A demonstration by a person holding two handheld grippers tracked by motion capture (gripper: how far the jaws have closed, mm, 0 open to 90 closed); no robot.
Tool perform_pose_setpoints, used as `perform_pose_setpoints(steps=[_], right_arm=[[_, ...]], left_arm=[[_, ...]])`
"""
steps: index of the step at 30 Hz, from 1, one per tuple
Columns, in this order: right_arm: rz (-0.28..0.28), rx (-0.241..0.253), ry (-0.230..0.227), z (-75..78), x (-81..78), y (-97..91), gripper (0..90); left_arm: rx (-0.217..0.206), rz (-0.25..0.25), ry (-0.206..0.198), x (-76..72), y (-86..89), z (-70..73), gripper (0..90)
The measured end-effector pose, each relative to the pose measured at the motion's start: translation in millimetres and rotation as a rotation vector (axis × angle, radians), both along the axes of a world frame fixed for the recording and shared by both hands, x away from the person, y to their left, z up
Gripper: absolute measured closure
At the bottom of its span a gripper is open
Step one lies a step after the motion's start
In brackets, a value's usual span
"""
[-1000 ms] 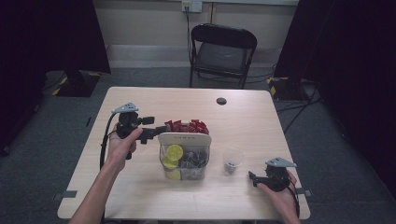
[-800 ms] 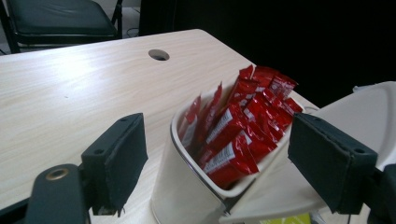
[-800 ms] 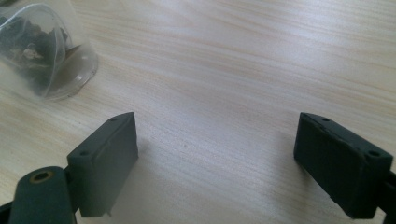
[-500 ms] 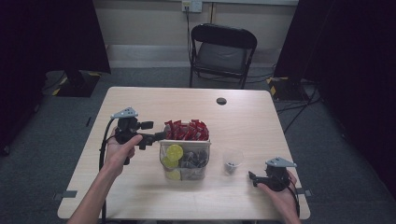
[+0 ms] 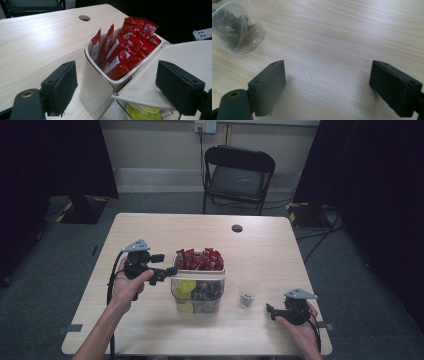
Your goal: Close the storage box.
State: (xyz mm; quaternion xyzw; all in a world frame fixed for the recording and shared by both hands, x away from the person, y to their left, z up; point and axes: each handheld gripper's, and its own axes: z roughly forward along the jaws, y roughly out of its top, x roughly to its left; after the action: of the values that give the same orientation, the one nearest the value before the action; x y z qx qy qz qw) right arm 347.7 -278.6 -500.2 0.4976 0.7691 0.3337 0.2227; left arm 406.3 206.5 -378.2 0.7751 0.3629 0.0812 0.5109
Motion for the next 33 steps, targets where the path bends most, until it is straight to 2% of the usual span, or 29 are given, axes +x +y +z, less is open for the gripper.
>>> perform_pose_setpoints(steps=[18,19,28,33], right_arm=[[0.0,0.0,0.0,0.0,0.0,0.0,13.1],[0.0,0.0,0.0,0.0,0.0,0.0,13.1],[0.0,0.0,0.0,0.0,0.0,0.0,13.1],[0.0,0.0,0.0,0.0,0.0,0.0,13.1]], left_arm=[[0.052,-0.013,0.016,-11.0,-2.4,-7.8,16.2],[0.067,-0.015,0.013,-11.5,-2.3,-8.4,16.2],[0.081,-0.011,0.021,-11.8,-3.8,-13.7,16.2],[0.087,-0.009,0.012,-15.5,2.9,-14.9,16.2]])
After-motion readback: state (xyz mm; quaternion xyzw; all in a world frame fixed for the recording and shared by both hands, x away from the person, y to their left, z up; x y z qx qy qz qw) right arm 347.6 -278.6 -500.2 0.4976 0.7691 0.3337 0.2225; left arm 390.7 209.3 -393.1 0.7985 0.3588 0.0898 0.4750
